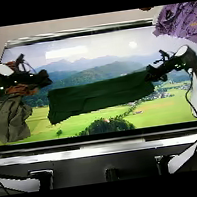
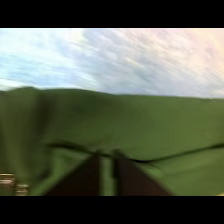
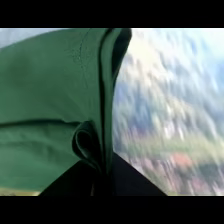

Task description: Fold the clothes and pants, and hang the long-sleeved shirts on hangers.

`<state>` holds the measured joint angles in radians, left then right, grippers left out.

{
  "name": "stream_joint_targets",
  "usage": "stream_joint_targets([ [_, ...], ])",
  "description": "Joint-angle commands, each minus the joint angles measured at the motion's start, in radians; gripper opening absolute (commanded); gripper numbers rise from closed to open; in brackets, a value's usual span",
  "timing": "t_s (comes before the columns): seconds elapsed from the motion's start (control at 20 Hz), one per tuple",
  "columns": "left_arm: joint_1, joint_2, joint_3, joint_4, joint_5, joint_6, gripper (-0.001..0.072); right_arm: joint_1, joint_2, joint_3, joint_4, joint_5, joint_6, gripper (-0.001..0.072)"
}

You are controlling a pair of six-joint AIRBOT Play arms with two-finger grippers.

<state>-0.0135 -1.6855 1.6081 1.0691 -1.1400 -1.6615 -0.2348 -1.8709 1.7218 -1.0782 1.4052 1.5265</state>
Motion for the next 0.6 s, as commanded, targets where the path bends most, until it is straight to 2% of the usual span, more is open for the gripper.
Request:
stream_joint_targets([
  [0.0,-0.141,-0.056,0.001,-0.115,0.040,-0.034,0.0018,0.001,0.167,0.002,-0.202,0.068,0.147,0.0033],
  [0.2,-0.393,-0.155,0.002,-0.324,0.214,-0.034,0.0017,0.002,0.319,0.002,-0.316,0.195,0.241,0.0033],
  [0.35,-0.549,-0.224,0.002,-0.500,0.375,-0.034,0.0017,0.001,0.394,0.002,-0.329,0.254,0.253,0.0034],
  [0.55,-0.697,-0.296,0.003,-0.661,0.510,-0.034,0.0017,0.002,0.444,0.002,-0.328,0.295,0.274,0.0034],
])
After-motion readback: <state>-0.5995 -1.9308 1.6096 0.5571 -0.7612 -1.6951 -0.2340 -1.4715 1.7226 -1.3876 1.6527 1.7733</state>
